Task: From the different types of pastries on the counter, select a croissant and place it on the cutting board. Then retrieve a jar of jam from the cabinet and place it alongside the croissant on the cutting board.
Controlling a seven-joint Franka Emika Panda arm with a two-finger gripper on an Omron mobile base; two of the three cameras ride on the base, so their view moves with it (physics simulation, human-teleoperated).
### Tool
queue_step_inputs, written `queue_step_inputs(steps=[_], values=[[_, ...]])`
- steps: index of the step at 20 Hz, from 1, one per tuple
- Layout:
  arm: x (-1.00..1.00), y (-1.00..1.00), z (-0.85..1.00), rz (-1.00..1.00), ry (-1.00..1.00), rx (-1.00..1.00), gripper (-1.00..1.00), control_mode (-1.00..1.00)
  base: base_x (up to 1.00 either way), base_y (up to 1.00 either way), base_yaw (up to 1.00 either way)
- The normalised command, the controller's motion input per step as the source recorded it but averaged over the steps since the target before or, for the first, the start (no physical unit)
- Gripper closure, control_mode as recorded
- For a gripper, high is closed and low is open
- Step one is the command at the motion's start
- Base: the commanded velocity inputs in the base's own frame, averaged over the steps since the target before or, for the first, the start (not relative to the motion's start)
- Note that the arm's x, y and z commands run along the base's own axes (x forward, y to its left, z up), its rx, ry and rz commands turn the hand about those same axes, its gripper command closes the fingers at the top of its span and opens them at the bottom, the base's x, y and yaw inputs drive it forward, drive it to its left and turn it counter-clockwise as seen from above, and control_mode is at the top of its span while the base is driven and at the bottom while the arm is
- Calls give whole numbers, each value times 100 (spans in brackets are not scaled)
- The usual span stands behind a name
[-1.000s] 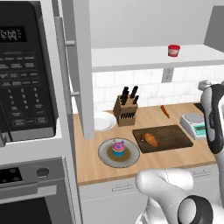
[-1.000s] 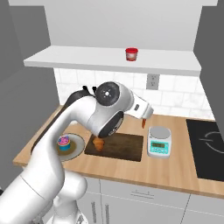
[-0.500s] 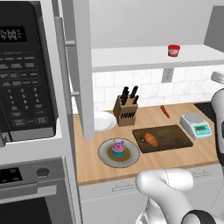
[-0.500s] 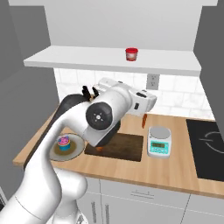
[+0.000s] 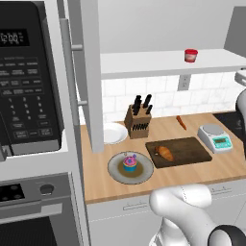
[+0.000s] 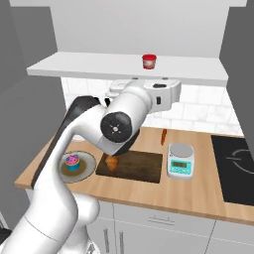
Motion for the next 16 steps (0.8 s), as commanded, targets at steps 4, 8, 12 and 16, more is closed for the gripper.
queue_step_inputs(steps=[4,8,12,16], values=[[6,24,-4,5,19,-5,-100,-100,0,0,0],[0,35,22,11,10,-3,-100,-100,0,0,0],[-4,34,23,10,11,-9,-100,-100,0,0,0],[3,0,0,0,0,0,-100,-100,0,0,0]])
